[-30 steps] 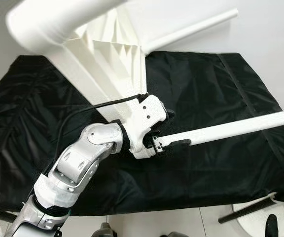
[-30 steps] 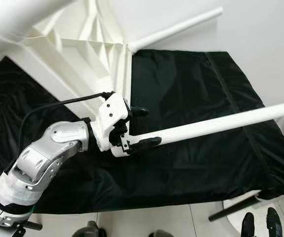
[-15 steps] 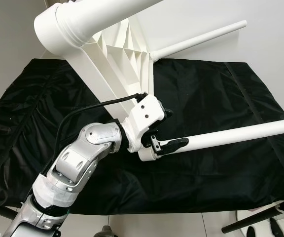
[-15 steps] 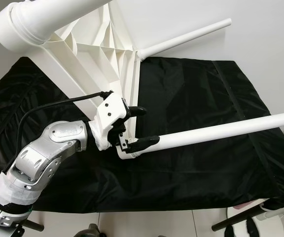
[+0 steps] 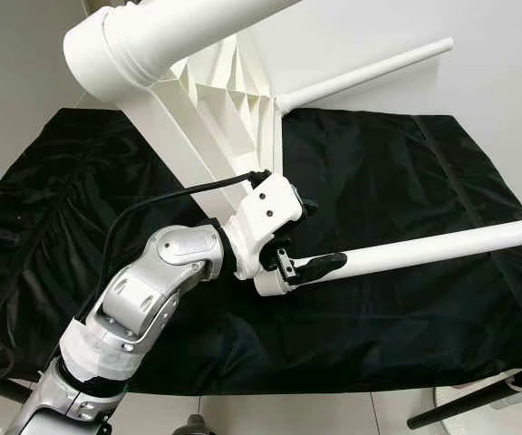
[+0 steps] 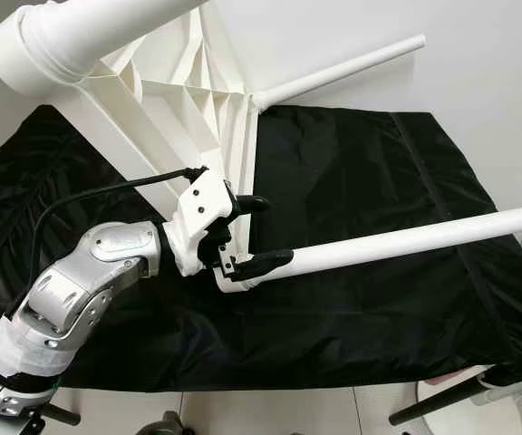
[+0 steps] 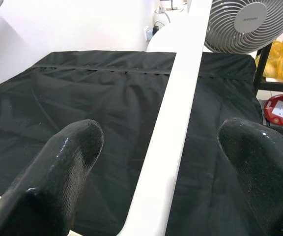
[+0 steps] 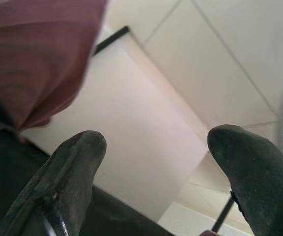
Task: Building children table
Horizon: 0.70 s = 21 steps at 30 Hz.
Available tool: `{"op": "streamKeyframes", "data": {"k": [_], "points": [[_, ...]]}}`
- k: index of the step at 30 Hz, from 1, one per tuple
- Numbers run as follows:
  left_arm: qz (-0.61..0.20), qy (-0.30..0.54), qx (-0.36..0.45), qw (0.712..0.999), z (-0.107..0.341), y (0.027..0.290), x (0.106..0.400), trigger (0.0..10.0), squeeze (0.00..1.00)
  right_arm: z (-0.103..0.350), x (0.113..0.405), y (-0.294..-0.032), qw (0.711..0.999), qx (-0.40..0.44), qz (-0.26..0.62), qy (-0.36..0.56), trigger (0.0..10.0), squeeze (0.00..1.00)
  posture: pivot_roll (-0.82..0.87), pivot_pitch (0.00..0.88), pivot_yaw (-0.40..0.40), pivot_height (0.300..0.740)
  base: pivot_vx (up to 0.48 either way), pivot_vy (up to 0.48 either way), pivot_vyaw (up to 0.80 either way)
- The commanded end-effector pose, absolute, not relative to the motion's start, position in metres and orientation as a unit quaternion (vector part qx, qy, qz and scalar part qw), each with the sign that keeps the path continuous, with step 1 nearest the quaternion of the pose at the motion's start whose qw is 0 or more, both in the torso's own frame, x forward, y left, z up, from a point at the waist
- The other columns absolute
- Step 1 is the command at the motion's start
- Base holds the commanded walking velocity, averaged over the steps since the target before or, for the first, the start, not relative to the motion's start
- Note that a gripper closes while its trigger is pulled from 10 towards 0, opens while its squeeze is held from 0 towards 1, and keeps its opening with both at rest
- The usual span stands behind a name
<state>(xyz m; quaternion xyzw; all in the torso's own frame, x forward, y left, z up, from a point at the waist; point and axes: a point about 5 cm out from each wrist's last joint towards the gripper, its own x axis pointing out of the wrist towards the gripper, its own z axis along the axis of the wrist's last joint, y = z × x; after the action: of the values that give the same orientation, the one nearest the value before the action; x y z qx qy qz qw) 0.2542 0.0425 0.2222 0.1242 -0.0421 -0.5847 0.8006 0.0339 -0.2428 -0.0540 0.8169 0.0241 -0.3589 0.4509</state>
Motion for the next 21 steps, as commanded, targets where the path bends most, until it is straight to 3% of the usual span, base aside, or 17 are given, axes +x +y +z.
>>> {"op": "streamKeyframes", "data": {"k": [1, 13, 14, 15, 16, 17, 18, 20, 21], "points": [[-0.583, -0.032, 0.124, 0.802, 0.218, 0.044, 0.253, 10.0, 0.00, 0.018, 0.084, -0.201, 0.469, 0.839, -0.156, -0.228, 10.0, 0.00, 0.05, 0.236, 0.107, 0.740, 0.000, 0.000, 0.00], [-0.583, -0.032, 0.124, 0.802, 0.218, 0.044, 0.253, 10.0, 0.00, 0.018, 0.084, -0.201, 0.469, 0.839, -0.156, -0.228, 10.0, 0.00, 0.05, 0.236, 0.107, 0.740, 0.000, 0.000, 0.00], [-0.582, -0.039, 0.128, 0.802, 0.221, 0.044, 0.255, 10.0, 0.00, 0.014, 0.081, -0.201, 0.463, 0.839, -0.165, -0.235, 10.0, 0.00, 0.04, 0.000, 0.000, 0.740, 0.000, 0.000, 0.00], [-0.582, -0.039, 0.128, 0.802, 0.221, 0.044, 0.255, 10.0, 0.00, 0.014, 0.081, -0.201, 0.463, 0.839, -0.165, -0.235, 10.0, 0.00, 0.04, 0.000, 0.000, 0.740, 0.000, 0.000, 0.00], [-0.605, -0.065, 0.134, 0.782, 0.224, 0.048, 0.249, 10.0, 0.00, 0.059, 0.108, -0.212, 0.739, 0.667, -0.041, -0.089, 10.0, 0.00, 0.01, 0.000, 0.000, 0.740, 0.000, 0.000, 0.00], [-0.605, -0.065, 0.134, 0.782, 0.224, 0.048, 0.249, 10.0, 0.00, 0.059, 0.108, -0.212, 0.739, 0.667, -0.041, -0.089, 10.0, 0.00, 0.01, 0.000, 0.000, 0.740, 0.000, 0.000, 0.00], [-0.617, -0.082, 0.132, 0.772, 0.225, 0.050, 0.246, 10.0, 0.00, 0.089, 0.117, -0.191, 0.867, 0.490, 0.093, -0.010, 10.0, 0.00, 0.01, 0.000, 0.000, 0.740, 0.000, 0.000, 0.00], [-0.617, -0.082, 0.132, 0.772, 0.225, 0.050, 0.246, 10.0, 0.00, 0.089, 0.117, -0.191, 0.867, 0.490, 0.093, -0.010, 10.0, 0.00, 0.01, 0.000, 0.000, 0.740, 0.000, 0.000, 0.00], [-0.625, -0.098, 0.140, 0.761, 0.222, 0.050, 0.244, 10.0, 0.00, 0.086, 0.111, -0.159, 0.935, 0.291, 0.193, 0.067, 10.0, 0.00, 0.00, 0.000, 0.000, 0.740, 0.000, 0.000, 0.00]]}}
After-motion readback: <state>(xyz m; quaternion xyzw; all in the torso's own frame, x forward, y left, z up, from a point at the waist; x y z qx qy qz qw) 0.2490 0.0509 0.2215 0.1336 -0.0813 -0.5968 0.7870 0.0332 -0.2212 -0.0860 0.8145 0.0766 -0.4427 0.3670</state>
